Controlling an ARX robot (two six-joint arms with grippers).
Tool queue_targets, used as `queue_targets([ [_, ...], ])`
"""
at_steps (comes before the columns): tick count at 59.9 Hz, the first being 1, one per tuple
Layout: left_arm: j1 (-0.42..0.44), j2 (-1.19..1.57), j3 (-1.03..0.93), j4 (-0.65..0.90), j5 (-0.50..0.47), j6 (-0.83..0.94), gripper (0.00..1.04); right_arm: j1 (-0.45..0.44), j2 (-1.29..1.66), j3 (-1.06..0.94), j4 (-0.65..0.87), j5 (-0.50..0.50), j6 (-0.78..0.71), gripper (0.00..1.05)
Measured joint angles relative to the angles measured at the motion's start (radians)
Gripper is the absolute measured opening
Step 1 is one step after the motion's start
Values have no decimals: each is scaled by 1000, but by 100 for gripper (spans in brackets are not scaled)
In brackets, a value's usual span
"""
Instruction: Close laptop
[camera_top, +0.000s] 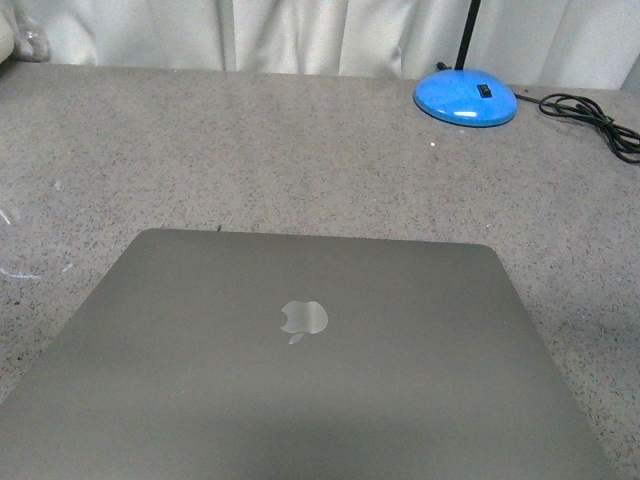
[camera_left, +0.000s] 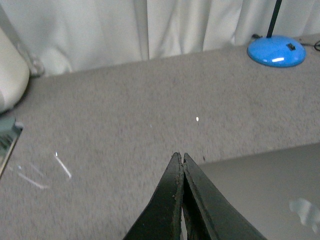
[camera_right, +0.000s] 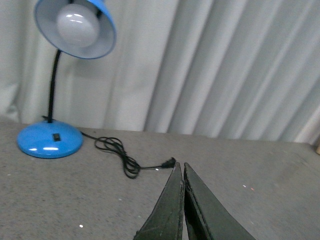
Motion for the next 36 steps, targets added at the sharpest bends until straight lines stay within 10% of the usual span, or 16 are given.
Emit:
queue_targets([
  [9,-117,-303,-132,-209,-129,-159,4,200,-82,-161,123,248,-39,1],
  [20,-129,-602,-280,-106,-225,-112,4,184,-601,-189,-568,-193,278,1],
  [36,82,-714,-289,-195,-18,-88,4,-175,-903,-188,-883,-549,371,1],
])
